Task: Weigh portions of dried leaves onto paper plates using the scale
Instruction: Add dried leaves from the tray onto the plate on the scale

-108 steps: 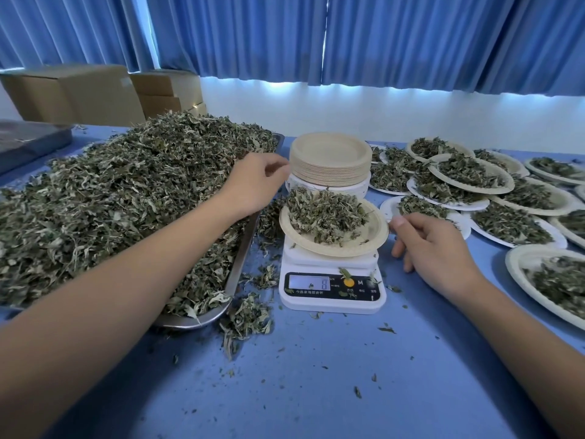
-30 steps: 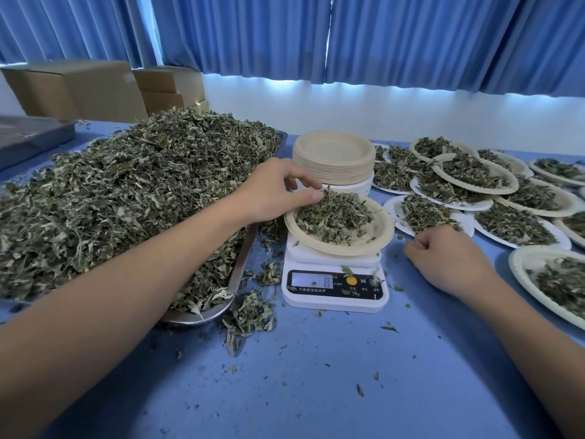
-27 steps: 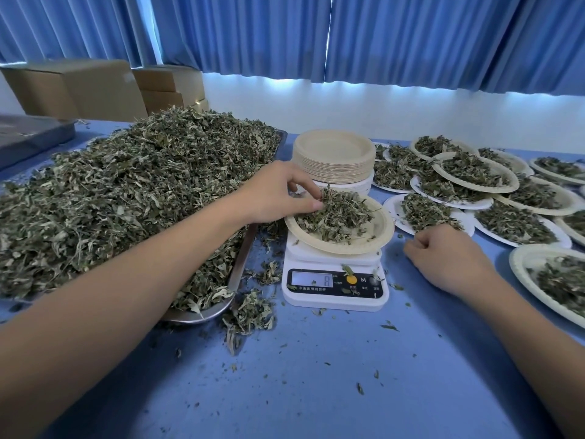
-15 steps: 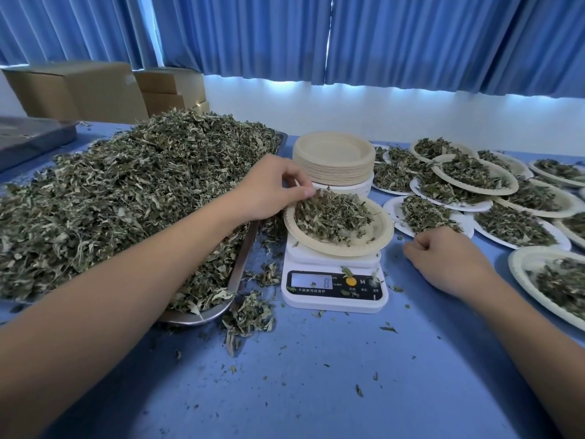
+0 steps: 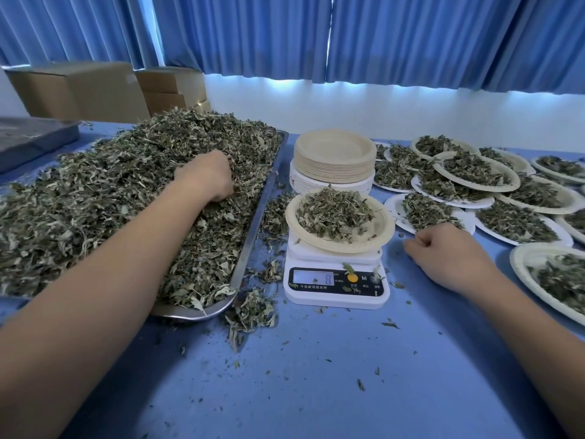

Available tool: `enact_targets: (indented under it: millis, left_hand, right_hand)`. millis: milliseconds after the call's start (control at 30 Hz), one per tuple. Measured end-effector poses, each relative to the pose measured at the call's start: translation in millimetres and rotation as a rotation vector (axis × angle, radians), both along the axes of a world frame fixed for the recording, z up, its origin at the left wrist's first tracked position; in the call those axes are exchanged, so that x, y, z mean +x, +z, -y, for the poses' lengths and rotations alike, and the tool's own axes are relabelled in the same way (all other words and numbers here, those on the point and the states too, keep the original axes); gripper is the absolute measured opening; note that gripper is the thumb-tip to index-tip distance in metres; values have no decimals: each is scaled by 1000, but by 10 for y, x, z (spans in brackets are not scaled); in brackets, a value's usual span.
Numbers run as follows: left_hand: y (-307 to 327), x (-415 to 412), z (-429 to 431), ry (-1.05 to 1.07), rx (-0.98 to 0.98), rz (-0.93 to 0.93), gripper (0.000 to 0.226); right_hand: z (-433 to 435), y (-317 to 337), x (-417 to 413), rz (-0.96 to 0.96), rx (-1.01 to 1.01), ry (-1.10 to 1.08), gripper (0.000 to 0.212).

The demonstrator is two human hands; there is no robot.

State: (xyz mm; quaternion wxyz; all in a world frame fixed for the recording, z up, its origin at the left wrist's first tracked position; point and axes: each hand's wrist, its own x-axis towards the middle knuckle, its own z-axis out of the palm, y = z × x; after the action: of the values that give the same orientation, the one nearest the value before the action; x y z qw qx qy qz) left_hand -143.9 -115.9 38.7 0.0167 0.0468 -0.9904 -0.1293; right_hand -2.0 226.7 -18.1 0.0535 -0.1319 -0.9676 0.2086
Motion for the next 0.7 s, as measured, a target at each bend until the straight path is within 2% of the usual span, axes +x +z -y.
enact_targets:
  millis: [100, 200, 300, 400, 567, 700]
  left_hand:
    - [48, 16, -57, -95, 101, -215, 9]
    - [39, 111, -198, -287, 395, -430, 9]
    - [-14, 224, -394, -511, 538, -328, 6]
    - [-90, 288, -520, -669, 519, -152, 16]
    - [-132, 274, -559, -779, 404, -73, 20]
    - [-103, 292, -569, -777, 338, -77, 9]
  right_hand:
    - [0, 4, -1, -4, -8, 2, 45]
    - [-6, -8, -1, -5, -9, 5, 46]
    - [-20, -19, -7, -4, 1, 6, 46]
    - [-28, -26, -16, -7, -2, 16, 46]
    - [-45, -39, -28, -6, -3, 23, 46]
    - [-51, -51, -36, -7, -7, 14, 47]
